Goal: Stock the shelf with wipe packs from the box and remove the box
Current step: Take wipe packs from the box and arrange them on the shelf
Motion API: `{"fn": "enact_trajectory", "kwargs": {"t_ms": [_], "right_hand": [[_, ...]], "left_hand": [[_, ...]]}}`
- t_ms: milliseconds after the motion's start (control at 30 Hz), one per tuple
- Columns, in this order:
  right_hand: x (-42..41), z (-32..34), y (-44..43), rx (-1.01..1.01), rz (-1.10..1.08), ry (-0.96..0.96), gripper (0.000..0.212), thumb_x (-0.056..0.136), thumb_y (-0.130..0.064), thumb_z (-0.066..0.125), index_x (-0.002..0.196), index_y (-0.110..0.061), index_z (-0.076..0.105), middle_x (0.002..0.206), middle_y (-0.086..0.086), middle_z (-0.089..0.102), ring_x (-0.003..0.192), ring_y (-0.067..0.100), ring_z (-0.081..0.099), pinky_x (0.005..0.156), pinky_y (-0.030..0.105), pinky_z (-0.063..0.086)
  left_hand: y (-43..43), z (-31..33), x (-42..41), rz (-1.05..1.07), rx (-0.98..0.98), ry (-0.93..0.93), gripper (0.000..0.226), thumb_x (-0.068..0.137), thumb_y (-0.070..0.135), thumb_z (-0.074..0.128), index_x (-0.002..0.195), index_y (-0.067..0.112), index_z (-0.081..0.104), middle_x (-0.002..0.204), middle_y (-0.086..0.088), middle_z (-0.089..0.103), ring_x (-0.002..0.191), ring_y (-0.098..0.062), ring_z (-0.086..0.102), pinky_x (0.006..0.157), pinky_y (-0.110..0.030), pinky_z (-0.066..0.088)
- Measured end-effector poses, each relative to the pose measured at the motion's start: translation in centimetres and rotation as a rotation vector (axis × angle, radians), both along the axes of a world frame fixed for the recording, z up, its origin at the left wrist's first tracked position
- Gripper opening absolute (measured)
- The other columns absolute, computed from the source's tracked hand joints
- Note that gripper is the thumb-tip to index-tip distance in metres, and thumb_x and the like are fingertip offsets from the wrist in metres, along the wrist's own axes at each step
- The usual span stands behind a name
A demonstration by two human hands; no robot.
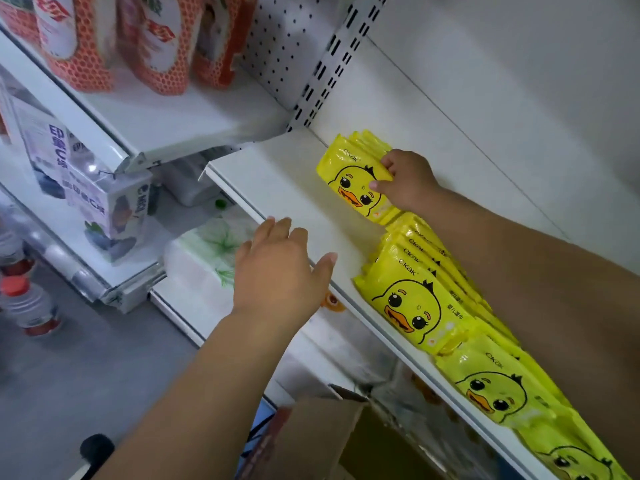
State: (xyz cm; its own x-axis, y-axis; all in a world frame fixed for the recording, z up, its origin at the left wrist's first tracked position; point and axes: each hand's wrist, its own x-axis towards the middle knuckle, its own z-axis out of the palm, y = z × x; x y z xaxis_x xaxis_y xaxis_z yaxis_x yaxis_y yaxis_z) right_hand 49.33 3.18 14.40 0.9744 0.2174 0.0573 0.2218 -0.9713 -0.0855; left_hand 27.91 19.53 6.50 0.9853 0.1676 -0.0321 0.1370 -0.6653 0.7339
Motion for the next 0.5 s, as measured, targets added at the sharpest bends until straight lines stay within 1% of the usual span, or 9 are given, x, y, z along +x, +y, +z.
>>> {"fn": "enact_trajectory", "kwargs": {"t_ms": [100,233,300,400,500], "right_hand": [[0.1,-0.7,-1.6,-0.007,0.008,-0.022,0.042,0.082,-0.028,0.082,0.115,-0.011,0.064,0.11,0.011,0.068,0.102,0.029,0.062,0.085,0.033,0.046],[-0.1,-0.4,-2.5,-0.025,0.007,-0.062,0.038,0.079,-0.033,0.083,0.107,-0.019,0.062,0.101,0.003,0.069,0.095,0.027,0.064,0.084,0.041,0.052],[-0.4,-0.4,-2.3,-0.043,0.022,-0.095,0.043,0.077,-0.033,0.084,0.11,-0.019,0.06,0.105,0.004,0.069,0.099,0.028,0.063,0.085,0.042,0.051],[-1.3,-0.5,-2.0,-0.073,0.046,-0.148,0.055,0.077,-0.034,0.084,0.12,-0.014,0.056,0.117,0.006,0.062,0.11,0.027,0.058,0.088,0.044,0.049],[-2.6,-0.4,-1.9,-0.028,0.01,-0.164,0.053,0.08,-0.038,0.081,0.12,-0.013,0.057,0.121,0.006,0.058,0.116,0.026,0.055,0.09,0.044,0.048]], "left_hand": [[-0.8,-0.3,0.7,0.027,-0.003,0.029,0.06,0.1,0.057,0.044,0.141,0.014,0.053,0.162,-0.006,0.033,0.155,-0.023,0.015,0.12,-0.047,0.025],[-1.7,-0.3,1.0,0.027,0.03,0.053,0.059,0.102,0.056,0.041,0.141,0.013,0.052,0.164,-0.009,0.028,0.156,-0.026,0.009,0.121,-0.051,0.021],[-1.9,-0.4,0.9,0.028,0.05,0.051,0.058,0.103,0.054,0.04,0.141,0.012,0.052,0.164,-0.01,0.027,0.156,-0.027,0.008,0.121,-0.052,0.021],[-2.0,-0.6,0.7,0.036,0.058,0.037,0.058,0.103,0.053,0.039,0.14,0.011,0.052,0.165,-0.01,0.026,0.156,-0.026,0.009,0.122,-0.052,0.021],[-2.0,-0.7,0.4,0.029,0.063,0.025,0.057,0.104,0.052,0.039,0.141,0.01,0.052,0.165,-0.01,0.027,0.156,-0.025,0.01,0.122,-0.051,0.02]]}}
